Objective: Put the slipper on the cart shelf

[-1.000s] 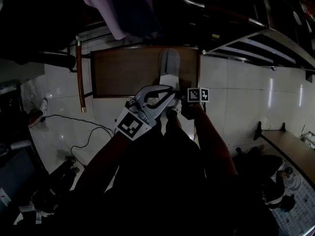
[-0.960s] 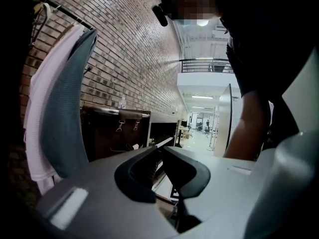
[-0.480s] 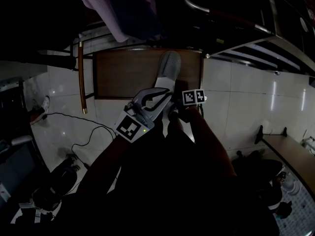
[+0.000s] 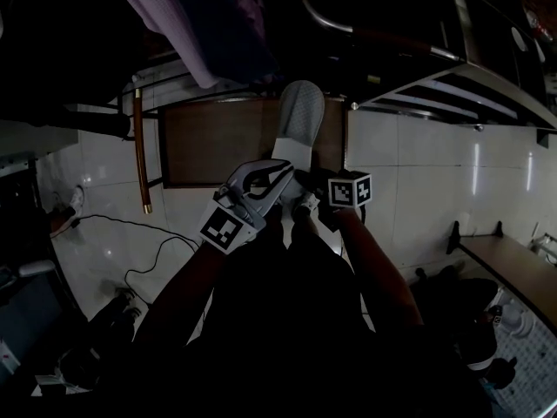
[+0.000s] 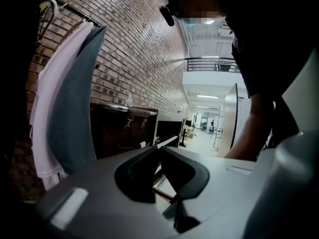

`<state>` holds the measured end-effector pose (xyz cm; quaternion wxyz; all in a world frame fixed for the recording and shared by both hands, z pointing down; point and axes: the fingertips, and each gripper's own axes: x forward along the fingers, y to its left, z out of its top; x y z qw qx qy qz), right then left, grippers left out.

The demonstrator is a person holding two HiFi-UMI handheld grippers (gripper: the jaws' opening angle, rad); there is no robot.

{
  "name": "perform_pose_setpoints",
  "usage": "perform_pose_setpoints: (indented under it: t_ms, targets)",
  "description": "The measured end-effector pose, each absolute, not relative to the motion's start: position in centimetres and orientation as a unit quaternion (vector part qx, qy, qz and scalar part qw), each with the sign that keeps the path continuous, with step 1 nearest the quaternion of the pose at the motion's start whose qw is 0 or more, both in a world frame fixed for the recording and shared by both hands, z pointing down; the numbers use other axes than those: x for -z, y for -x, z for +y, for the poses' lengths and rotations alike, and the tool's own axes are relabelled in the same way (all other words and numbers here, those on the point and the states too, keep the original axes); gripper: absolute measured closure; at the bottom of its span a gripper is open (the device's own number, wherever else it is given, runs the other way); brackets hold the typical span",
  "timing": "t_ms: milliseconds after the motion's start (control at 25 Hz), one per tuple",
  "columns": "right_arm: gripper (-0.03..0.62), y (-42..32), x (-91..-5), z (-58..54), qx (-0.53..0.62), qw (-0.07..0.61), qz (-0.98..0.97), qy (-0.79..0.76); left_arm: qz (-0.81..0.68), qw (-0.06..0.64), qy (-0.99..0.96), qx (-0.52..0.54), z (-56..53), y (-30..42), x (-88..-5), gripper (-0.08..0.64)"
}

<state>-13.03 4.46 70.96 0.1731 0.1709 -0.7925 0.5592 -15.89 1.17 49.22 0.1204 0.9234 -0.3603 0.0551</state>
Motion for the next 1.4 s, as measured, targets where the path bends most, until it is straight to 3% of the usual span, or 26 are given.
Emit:
perform_pose_setpoints:
  t_ms: [240,800,1400]
  targets:
    - [0.532,12.3,-61.6,1.9,-0.480,0.132,-0.846,-0.190,-0.354,0.106,-0.928,-0.035,0.4,15.6,-45.1,0.560]
    - [0.531,7.0,-43.5,-0.7,-0.199,0.105,-0.929,-0.294,-0.329,0.069,-0.942,-0.012,0.2,12.6,-35.9,0.560]
    - [0.531,4.2,-37.8,-1.5,-0.083,0.074,-0.920,-0.375,-0.314,0.045,-0.948,-0.024,0.3,9.8,-35.0,0.560]
